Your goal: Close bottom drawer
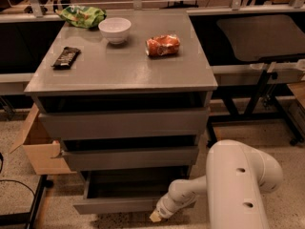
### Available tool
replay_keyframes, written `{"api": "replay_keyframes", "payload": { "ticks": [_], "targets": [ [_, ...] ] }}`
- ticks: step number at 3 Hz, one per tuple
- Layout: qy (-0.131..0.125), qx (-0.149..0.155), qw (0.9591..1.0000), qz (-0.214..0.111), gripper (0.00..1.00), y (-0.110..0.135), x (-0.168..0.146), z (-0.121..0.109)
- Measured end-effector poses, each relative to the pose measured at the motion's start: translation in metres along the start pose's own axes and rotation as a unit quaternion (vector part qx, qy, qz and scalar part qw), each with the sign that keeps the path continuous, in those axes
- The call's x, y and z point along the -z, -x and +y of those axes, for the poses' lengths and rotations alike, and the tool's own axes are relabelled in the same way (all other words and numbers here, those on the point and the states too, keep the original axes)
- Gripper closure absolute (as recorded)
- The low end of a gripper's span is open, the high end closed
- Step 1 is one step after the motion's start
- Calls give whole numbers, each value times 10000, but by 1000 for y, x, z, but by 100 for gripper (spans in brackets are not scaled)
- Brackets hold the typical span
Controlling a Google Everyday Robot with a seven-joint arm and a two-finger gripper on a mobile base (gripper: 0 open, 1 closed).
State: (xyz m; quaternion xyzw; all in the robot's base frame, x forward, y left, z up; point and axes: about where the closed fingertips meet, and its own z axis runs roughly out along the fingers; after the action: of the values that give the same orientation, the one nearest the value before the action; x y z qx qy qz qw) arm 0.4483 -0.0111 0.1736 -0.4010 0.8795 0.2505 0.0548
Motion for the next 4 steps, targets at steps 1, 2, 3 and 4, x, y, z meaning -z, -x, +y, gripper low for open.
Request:
{"api": "replay_keyframes", "payload": {
  "ticks": [1,2,3,4],
  "targets": [
    [-243,398,9970,-616,100,34,2,-37],
    [-252,422,9967,-649,100,36,2,-39],
    [-365,668,9924,-970,100,65,5,-59],
    [-533,1107,9813,-1479,100,117,14,-86]
  ]
}}
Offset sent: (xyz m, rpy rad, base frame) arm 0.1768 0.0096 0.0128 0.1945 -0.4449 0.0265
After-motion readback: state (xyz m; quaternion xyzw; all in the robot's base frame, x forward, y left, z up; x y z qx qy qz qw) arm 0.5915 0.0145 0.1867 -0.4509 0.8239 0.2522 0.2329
